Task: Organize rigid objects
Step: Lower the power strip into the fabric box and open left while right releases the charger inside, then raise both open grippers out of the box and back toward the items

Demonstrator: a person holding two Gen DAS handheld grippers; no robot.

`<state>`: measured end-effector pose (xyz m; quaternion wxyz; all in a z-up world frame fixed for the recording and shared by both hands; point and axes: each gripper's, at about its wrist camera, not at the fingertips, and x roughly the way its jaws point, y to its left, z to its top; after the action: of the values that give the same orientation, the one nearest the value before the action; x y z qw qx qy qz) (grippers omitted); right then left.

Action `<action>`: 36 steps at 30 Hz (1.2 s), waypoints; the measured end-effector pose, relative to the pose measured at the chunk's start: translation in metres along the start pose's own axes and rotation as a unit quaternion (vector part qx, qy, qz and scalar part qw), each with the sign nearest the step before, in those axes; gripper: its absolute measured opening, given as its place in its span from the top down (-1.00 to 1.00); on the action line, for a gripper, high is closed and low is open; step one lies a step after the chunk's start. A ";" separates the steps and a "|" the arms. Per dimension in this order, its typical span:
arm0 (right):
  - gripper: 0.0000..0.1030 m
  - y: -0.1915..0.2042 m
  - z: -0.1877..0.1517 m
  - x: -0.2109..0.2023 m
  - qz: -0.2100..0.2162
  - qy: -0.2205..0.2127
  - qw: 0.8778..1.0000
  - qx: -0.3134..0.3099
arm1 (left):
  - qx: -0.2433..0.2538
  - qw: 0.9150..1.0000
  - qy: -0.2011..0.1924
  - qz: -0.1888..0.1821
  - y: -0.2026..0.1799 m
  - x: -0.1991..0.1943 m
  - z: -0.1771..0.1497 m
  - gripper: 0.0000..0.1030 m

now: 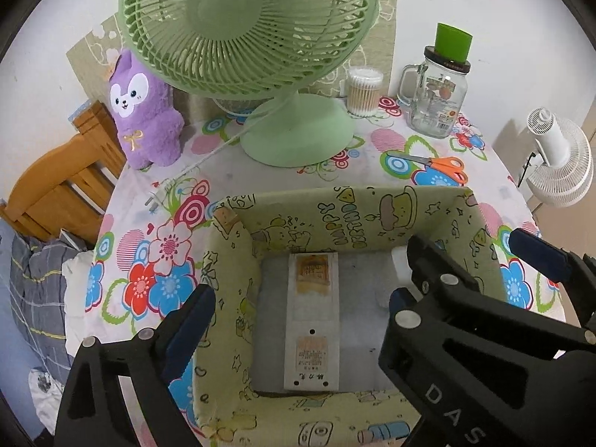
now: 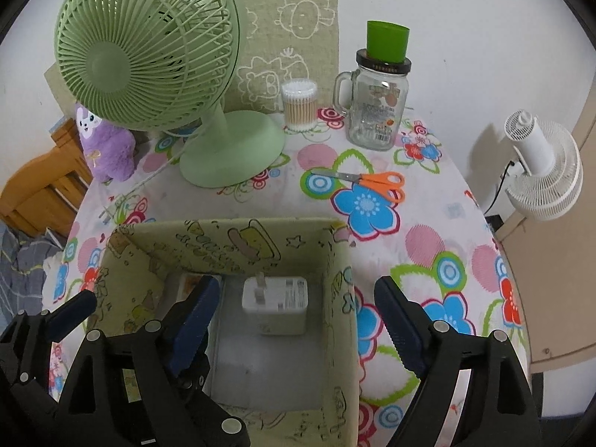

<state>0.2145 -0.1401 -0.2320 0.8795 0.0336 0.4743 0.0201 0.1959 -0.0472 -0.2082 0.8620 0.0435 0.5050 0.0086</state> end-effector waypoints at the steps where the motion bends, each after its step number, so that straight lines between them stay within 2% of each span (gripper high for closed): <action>1: -0.70 0.000 -0.001 -0.002 0.001 0.002 1.000 0.001 | 0.001 1.000 -0.001 0.000 0.000 -0.002 -0.001 -0.86; 36: -0.72 -0.002 -0.036 -0.107 0.002 -0.031 0.999 0.004 | -0.007 0.999 -0.050 -0.009 0.000 -0.101 -0.042 -0.86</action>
<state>0.1259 -0.1478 -0.1628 0.8937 0.0388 0.4465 0.0184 0.1096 -0.0499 -0.1408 0.8866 0.0331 0.4614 0.0020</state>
